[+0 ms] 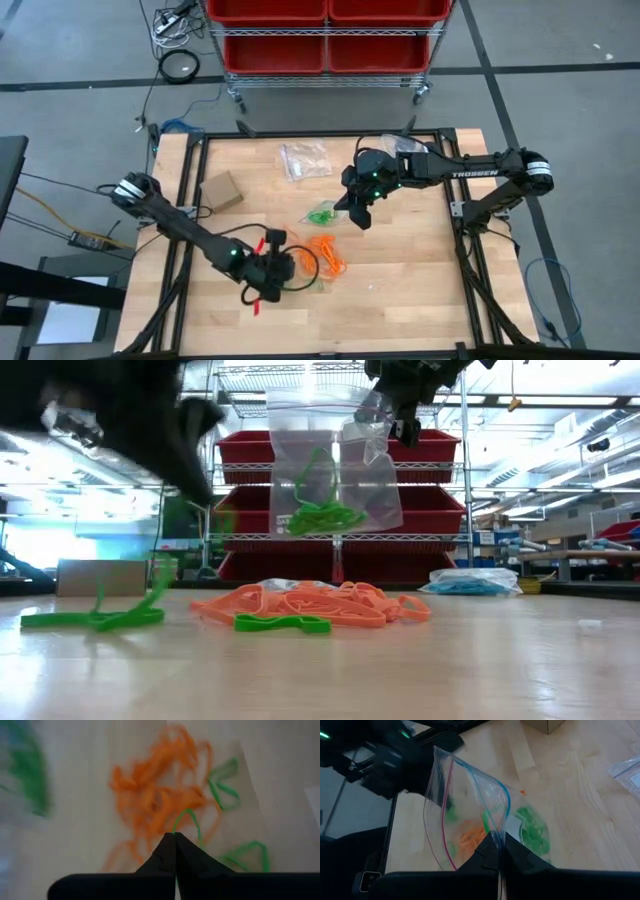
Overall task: Sort rubber bands
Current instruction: Put the green rubber band into the transparent zip bag
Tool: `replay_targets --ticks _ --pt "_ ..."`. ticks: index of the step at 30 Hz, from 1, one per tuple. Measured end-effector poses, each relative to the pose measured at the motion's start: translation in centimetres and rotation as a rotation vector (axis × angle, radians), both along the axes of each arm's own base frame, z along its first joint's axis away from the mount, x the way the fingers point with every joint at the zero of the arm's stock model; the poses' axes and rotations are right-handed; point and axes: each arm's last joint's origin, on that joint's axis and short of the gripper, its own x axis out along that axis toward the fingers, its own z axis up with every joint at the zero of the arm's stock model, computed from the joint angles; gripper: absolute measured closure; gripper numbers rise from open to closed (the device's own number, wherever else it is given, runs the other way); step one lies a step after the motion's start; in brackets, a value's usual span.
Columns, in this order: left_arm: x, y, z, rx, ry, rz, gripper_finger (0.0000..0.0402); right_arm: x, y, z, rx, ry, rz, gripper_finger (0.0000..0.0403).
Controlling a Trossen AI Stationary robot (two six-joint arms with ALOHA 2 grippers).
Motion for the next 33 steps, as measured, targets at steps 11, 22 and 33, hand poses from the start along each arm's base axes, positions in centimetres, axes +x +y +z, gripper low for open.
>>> replay_targets --ticks 11,22,33 --pt "2.0 0.1 10.5 0.327 -0.176 0.000 0.0401 0.0 0.0 0.0 0.001 -0.001 0.000 0.0403" --pt "4.7 3.5 15.5 0.478 -0.311 0.056 0.0401 0.0 0.0 0.0 0.001 -0.001 0.000 0.0403" --pt "8.1 5.5 12.2 0.440 -0.209 0.045 0.0401 0.0 0.0 0.0 -0.006 -0.002 0.005 0.0403"
